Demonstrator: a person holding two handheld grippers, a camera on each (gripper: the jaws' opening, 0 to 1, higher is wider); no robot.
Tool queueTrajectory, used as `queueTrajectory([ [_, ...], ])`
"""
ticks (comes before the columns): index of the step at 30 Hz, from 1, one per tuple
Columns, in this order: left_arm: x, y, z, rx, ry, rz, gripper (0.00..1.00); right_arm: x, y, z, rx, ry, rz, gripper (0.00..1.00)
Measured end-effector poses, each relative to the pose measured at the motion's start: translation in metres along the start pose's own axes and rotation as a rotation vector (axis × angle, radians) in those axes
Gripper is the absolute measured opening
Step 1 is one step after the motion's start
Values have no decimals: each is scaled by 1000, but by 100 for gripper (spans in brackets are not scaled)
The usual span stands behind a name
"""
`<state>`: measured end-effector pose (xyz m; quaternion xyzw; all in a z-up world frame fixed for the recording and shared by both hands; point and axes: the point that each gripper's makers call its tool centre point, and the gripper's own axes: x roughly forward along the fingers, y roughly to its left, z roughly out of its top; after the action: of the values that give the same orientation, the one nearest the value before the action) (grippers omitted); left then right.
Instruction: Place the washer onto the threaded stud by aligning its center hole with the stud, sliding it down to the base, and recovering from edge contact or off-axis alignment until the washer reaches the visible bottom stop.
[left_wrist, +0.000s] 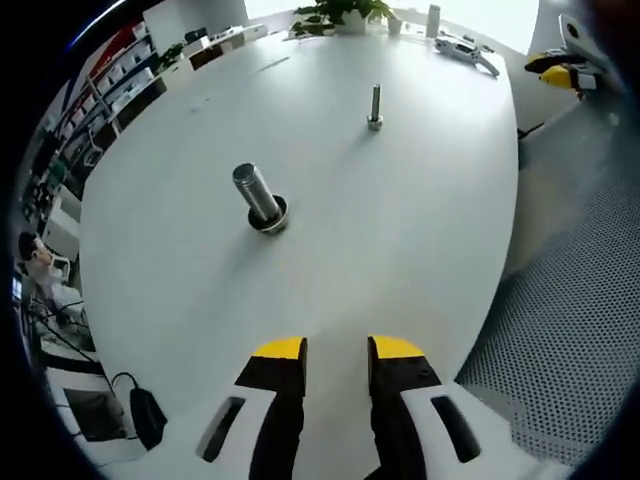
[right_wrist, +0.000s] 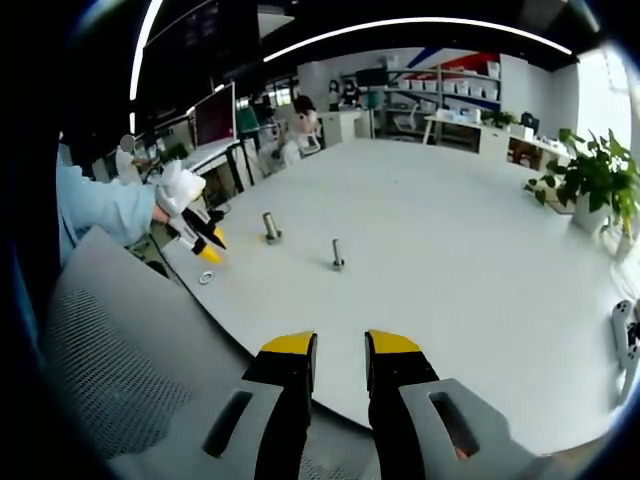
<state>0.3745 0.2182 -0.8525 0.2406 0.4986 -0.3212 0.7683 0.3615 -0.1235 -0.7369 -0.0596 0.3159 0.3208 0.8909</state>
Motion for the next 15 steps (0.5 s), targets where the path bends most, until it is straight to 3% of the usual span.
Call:
queueTrajectory([
  [7, 3, -7, -16, 41, 50, -7, 22, 0, 0, 0, 2, 1, -2, 22],
  [15, 4, -12, -24, 78, 70, -20, 22, 0, -1, 0, 4, 0, -4, 22],
])
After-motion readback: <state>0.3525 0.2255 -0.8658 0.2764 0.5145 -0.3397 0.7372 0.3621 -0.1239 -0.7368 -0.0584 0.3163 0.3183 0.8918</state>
